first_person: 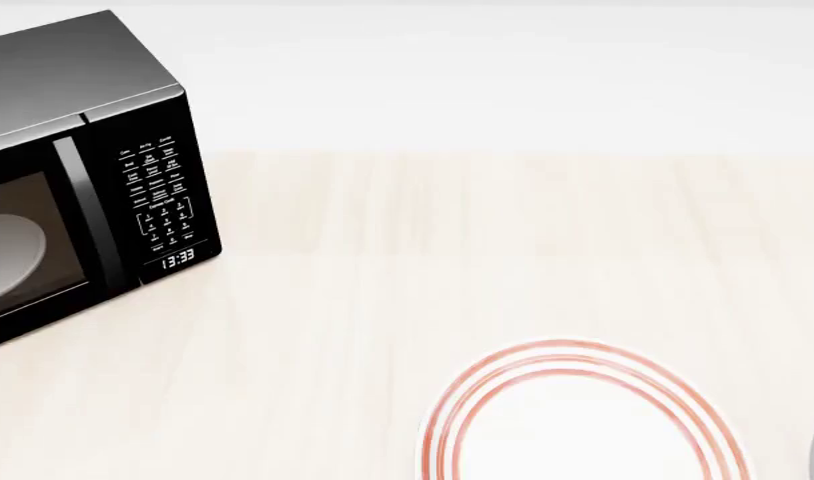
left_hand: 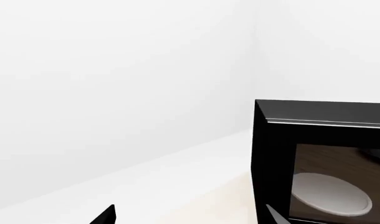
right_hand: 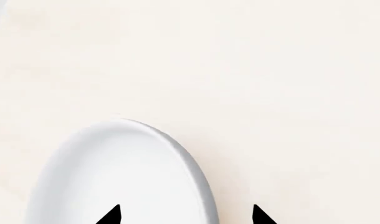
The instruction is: Put the white bowl to the right of the plate.
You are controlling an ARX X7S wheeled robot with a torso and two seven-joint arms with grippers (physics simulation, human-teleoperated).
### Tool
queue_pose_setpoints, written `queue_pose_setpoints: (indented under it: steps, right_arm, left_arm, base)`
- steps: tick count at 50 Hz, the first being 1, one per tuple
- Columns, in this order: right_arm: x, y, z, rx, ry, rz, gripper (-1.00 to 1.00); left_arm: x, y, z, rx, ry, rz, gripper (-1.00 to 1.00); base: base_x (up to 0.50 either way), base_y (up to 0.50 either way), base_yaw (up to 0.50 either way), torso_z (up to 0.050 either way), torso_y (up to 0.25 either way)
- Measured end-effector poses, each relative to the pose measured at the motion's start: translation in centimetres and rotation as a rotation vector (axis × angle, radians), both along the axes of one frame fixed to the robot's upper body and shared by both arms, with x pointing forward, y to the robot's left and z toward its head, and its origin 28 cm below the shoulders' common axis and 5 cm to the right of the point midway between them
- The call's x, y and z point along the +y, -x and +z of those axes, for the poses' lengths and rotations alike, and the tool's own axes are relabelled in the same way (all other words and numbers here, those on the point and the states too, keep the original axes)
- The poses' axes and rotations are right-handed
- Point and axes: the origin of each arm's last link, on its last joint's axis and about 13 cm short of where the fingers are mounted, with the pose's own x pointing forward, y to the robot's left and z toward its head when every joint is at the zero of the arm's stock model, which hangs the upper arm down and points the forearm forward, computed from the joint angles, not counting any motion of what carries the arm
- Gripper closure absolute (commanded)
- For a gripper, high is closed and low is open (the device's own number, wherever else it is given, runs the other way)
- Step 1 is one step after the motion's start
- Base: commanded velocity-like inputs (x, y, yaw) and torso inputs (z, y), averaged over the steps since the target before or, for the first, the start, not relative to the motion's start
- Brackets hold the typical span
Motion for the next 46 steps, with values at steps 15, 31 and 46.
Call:
queue_pose_setpoints:
  steps: [15,31,46]
  right_arm:
    - [5.1,1.7,8.1,-0.188,0.366,0.006,-1.0]
    - [14.1,5.6,9.8,-0.409,0.716,0.246,-1.0]
    - [22.9,9.6,1.2,-0.513,1.017,0.636,-1.0]
  left_arm:
    - [-0.4,0.1,0.0,-0.001,-0.005,-0.039,-1.0]
    - [-3.5,0.1,-0.4,0.0,-0.064,-0.257,-1.0]
    - [-7.3,0.9,-1.5,-0.004,-0.124,-0.521,-1.0]
  base:
    - [0.0,0.0,0.0,0.0,0.001]
    - [0.0,0.0,0.0,0.0,0.0]
    - [0.0,0.0,0.0,0.0,0.0]
